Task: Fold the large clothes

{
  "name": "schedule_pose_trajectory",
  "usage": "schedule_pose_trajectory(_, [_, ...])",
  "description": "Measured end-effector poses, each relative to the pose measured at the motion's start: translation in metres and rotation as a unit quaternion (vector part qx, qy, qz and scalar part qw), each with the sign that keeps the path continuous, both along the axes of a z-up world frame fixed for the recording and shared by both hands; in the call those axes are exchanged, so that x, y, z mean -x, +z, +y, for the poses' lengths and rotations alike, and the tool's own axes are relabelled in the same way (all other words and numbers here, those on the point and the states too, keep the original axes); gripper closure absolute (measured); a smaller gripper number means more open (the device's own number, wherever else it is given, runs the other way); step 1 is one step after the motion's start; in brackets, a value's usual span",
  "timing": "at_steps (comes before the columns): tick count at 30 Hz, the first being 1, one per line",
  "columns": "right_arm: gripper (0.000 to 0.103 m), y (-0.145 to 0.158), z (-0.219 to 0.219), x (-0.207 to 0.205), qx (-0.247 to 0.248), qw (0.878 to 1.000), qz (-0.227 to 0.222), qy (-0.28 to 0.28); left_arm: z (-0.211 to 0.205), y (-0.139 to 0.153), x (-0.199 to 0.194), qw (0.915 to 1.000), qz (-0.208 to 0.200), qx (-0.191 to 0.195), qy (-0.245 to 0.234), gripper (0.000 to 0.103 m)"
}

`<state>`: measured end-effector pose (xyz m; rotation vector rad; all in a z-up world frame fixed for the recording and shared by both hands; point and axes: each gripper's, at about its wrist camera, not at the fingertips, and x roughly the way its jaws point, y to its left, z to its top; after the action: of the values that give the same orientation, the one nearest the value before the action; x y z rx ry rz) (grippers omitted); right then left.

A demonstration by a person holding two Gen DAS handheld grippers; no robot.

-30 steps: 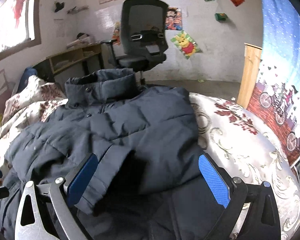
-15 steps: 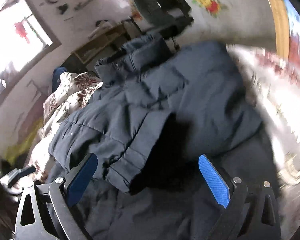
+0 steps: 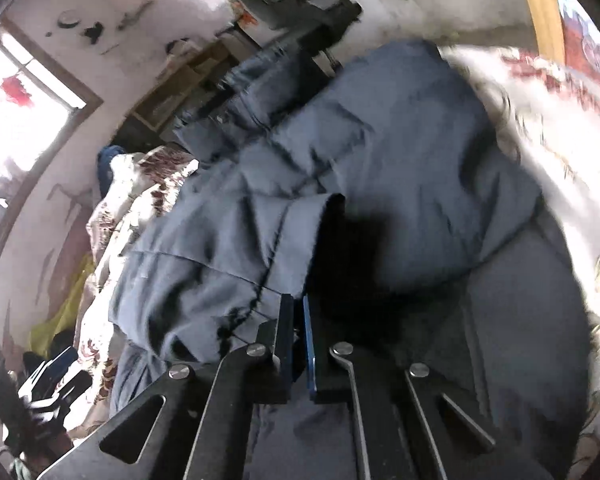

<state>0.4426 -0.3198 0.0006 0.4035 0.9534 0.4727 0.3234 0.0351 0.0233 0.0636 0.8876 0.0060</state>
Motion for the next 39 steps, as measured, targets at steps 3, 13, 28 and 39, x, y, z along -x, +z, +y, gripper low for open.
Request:
schedule_pose_trajectory(3, [0.099,0.024,-0.008,0.004,0.003,0.999,-0.045,-0.011,0.009,0.004,-0.005,0.9998,-0.008,0.009,0.016,0.016])
schedule_pose_trajectory(13, [0.099,0.038,-0.06,-0.02,0.046,0.99,-0.079,-0.111,0.049,0.016,-0.026,0.9953,-0.028,0.049,0.079,0.016])
schedule_pose_trajectory(28, [0.052,0.04,-0.01,-0.042,0.182,0.972,-0.147,-0.026,0.015,-0.006,-0.108,0.9985,-0.032,0.036,0.026,0.016])
schedule_pose_trajectory(39, [0.051,-0.013,0.021,-0.063,0.237,0.963,-0.121,0.045,-0.011,-0.056,-0.135,0.9999,-0.003,0.015,-0.003,0.015])
